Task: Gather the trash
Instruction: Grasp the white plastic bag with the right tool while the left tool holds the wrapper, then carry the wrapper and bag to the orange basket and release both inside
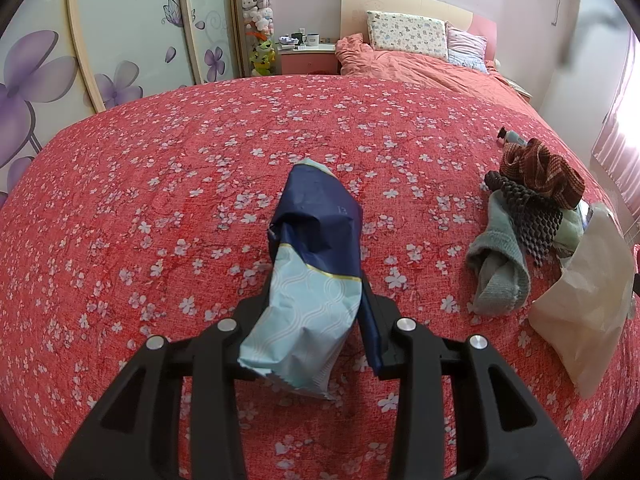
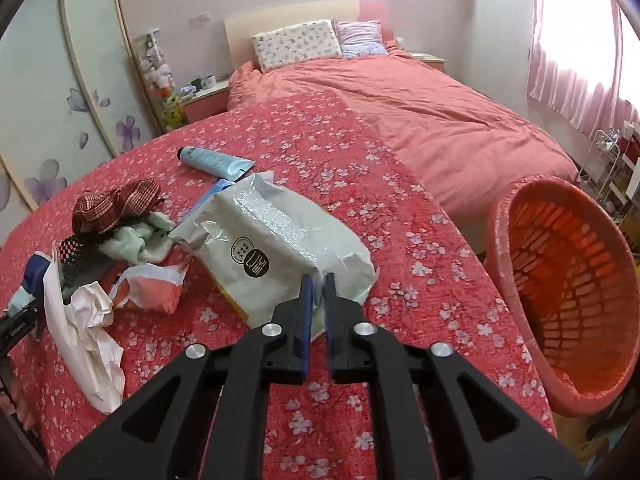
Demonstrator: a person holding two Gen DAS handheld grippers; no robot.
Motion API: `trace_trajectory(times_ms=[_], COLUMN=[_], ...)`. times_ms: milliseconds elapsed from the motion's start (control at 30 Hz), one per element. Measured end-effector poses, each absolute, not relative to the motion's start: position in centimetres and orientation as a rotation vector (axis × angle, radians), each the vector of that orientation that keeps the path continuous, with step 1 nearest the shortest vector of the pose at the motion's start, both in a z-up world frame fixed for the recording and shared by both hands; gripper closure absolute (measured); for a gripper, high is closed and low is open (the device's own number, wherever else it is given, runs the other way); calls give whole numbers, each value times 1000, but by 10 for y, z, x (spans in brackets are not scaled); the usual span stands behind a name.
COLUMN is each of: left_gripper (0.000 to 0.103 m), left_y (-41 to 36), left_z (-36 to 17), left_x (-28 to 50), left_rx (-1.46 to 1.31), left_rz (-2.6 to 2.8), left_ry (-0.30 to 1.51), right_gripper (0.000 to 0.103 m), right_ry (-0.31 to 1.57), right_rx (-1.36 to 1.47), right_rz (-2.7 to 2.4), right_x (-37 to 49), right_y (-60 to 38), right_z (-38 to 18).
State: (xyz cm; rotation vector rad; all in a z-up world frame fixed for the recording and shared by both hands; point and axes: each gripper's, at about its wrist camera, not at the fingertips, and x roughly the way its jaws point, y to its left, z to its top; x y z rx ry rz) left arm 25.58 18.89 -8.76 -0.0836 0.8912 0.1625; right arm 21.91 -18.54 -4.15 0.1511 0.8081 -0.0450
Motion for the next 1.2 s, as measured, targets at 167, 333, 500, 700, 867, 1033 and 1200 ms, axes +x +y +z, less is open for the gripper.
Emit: trace_trajectory(times_ms=[167,333,500,700,867,1033,1200], left_gripper=[66,66,66,66,66,70,71], left_y=[189,189,188,188,188,188,189], left_z=[-88,-88,-88,-88,-88,-87,-80], left_x=[256,256,256,256,256,254,249], left_rx=[-83,-83,-84,-84,-84,-93,-111], left_rz=[162,162,162,162,162,142,116], left_ry=[891,891,891,891,890,883,865], right_gripper=[62,61,73,84,89,90,90], right_ry=[822,862,864,863,842,809,783], right_rx=[157,139,80,114,157,201,231], right_rz=[-40,-45,-68,-65,-63,-65,-72], right_x=[229,241,238,236,230,218,208], right_y=[-187,-183,-176,-183,-190,-205,-219], right_z=[-44,-52,-56,-55,-50,-39,-29])
